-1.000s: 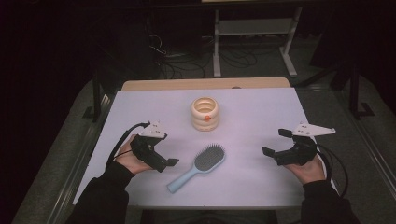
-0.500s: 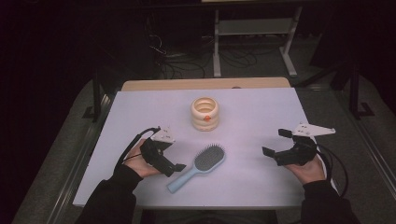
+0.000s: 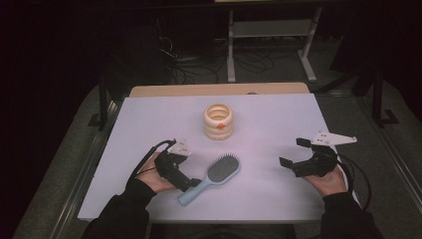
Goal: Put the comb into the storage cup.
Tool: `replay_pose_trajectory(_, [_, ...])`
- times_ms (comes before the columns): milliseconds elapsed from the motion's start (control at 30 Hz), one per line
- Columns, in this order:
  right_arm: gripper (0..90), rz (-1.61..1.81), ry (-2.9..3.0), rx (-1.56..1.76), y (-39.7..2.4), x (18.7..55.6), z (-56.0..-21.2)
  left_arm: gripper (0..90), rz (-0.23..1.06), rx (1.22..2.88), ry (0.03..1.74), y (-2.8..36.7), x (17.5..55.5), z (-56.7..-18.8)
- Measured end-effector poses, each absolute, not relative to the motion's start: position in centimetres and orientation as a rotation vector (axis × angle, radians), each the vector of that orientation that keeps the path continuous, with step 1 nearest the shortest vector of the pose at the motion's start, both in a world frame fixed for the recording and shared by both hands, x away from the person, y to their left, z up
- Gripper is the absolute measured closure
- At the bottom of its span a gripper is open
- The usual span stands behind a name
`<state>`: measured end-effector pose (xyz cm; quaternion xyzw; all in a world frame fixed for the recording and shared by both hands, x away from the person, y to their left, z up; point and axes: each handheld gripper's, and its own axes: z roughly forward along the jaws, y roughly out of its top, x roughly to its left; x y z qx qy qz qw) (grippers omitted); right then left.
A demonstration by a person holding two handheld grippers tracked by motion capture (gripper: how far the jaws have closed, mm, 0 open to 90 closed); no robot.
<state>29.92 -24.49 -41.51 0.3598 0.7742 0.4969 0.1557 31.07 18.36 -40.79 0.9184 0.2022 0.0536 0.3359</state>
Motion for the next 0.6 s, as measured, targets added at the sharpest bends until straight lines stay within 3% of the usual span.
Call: replay_pose_trajectory(600, [0.0, 1.421, 2.218, 1.030, -24.5, 29.9, -41.5, 0.0, 0.123, 2.423, 0.541, 16.9, 30.7, -42.3])
